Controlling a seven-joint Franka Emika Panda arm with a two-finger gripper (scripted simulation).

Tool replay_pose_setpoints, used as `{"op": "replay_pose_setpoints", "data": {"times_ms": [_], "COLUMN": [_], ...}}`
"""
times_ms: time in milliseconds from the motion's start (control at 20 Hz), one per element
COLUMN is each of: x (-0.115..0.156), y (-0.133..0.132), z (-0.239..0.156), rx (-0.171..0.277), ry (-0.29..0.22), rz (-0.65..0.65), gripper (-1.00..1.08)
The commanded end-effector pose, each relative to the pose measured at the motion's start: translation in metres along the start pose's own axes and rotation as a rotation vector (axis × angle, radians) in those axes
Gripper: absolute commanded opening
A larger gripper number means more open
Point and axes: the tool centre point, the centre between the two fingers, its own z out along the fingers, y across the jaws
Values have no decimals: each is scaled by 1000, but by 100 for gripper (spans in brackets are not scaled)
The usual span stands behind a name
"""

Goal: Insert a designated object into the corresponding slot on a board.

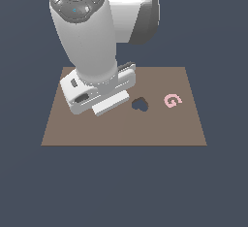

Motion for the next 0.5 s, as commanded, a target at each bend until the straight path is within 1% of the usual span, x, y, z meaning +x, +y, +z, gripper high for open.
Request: {"op": "replay_pose_setpoints", "data": {"times_ms": [0, 200, 450], "x": [-7, -15, -23], "y": [3, 8, 14], "z": [-1, -1, -2], "rx": [-1, -1, -1], "ry": [0, 0, 0], "rz": [-93, -219, -344], "gripper": [-100, -100, -100]}}
